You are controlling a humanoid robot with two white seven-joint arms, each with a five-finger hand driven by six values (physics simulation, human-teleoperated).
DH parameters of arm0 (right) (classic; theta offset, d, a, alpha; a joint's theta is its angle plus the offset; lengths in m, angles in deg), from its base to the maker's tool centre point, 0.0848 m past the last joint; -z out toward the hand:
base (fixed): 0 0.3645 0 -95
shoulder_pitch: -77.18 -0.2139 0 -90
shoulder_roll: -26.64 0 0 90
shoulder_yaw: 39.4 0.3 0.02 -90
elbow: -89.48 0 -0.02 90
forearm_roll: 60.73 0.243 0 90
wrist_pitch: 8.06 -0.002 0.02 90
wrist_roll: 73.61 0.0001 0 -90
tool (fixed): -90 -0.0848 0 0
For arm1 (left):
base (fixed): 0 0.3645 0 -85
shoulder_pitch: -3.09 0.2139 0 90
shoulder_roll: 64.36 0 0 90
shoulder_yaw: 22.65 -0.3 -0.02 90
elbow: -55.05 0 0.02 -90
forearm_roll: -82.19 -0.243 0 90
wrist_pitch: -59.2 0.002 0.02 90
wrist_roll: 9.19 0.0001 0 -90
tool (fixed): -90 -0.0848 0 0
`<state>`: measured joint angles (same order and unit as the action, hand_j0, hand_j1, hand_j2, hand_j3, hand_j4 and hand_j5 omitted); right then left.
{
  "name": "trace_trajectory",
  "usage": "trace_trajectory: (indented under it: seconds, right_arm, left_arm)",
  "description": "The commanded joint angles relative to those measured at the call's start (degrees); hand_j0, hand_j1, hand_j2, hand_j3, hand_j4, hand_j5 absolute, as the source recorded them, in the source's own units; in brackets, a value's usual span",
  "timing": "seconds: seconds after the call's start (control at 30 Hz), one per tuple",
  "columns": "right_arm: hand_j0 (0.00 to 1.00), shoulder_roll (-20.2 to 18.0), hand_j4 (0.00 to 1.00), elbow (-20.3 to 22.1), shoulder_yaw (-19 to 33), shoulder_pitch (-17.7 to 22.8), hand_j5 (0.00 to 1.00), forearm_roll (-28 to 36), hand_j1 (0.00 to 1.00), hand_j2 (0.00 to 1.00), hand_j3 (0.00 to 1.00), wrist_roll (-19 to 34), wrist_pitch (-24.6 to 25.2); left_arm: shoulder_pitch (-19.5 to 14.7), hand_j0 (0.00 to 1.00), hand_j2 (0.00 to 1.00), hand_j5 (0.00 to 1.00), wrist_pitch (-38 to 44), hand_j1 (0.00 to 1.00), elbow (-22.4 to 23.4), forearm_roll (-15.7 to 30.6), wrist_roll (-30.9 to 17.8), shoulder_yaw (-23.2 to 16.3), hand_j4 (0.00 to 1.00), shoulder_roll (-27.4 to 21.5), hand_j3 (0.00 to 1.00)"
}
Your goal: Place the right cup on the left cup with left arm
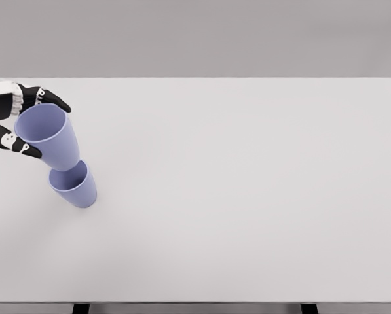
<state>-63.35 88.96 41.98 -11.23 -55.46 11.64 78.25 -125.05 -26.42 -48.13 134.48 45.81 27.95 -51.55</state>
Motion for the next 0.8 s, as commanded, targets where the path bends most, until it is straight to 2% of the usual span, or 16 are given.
trace_trajectory:
  seconds: [0.0, 0.77]
  right_arm:
    - [1.0, -0.01, 1.0, -0.01, 0.0, 0.0, 1.0, 0.01, 1.0, 1.0, 1.0, 0.0, 0.0]
    - [1.0, -0.01, 1.0, -0.01, 0.0, 0.09, 1.0, 0.01, 1.0, 1.0, 1.0, 0.0, 0.0]
  left_arm:
    - [0.0, 0.7, 0.7, 0.7, 0.01, 0.7, -0.01, 0.54, 0.0, 0.11, 0.7, -0.42, 0.7]
    - [2.2, 0.71, 0.71, 0.71, 0.01, 0.71, -0.01, 2.03, 0.0, 0.02, 0.71, -1.22, 0.71]
